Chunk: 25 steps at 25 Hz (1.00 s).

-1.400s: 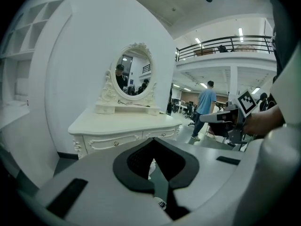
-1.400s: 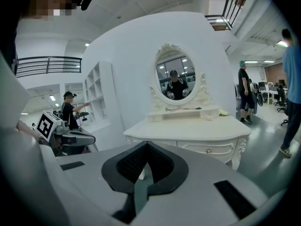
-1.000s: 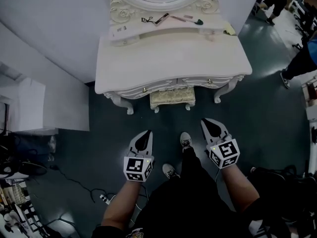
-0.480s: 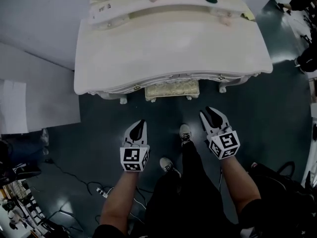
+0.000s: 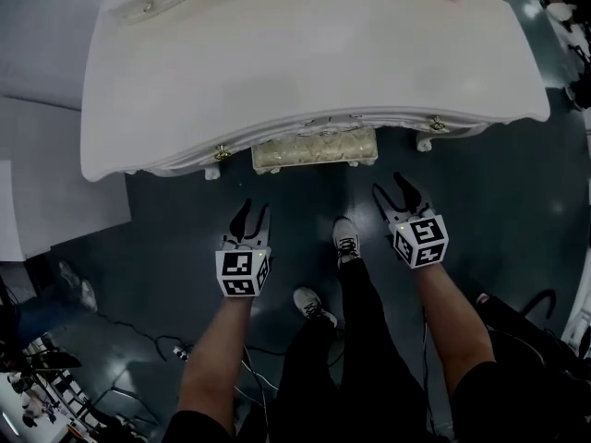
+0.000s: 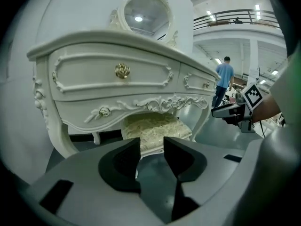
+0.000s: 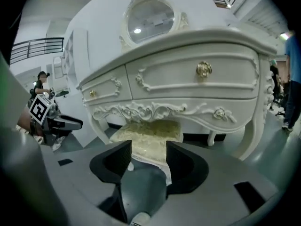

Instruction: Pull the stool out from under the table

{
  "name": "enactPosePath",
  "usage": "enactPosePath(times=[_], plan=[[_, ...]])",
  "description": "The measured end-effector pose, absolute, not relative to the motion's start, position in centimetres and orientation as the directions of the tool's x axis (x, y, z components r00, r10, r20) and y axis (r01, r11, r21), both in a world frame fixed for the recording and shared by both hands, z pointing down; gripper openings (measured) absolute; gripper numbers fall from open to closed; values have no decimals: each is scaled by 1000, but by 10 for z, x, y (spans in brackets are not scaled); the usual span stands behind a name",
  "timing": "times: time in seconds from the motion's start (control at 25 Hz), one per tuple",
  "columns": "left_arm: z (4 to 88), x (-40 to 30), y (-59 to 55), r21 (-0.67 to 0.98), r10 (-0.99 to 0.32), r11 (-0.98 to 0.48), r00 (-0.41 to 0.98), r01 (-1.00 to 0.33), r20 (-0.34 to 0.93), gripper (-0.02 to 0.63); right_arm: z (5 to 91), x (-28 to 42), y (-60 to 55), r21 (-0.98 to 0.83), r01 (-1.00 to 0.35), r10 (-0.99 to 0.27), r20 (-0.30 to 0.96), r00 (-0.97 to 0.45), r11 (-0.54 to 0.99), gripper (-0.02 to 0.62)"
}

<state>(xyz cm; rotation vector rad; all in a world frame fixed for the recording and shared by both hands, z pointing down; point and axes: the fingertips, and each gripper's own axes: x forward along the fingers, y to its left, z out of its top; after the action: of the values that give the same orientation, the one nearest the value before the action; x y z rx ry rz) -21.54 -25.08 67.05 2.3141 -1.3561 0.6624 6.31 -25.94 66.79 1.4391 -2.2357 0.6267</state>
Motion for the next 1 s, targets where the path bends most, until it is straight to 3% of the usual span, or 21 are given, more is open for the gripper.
enactPosePath(times=[0.36, 0.6, 1.0], plan=[[762, -211, -305, 14, -697, -502, 414, -865, 585, 210, 774, 87, -300, -110, -916, -683, 634, -363, 385, 274], [806, -221, -336, -16, -696, -504, 396, -863, 599, 265, 821, 81, -318, -45, -873, -619, 687, -380, 485, 312], [857, -222, -348, -67, -638, -581, 402, -811, 657, 318, 859, 77, -339, 44, -822, -583, 726, -364, 568, 348]])
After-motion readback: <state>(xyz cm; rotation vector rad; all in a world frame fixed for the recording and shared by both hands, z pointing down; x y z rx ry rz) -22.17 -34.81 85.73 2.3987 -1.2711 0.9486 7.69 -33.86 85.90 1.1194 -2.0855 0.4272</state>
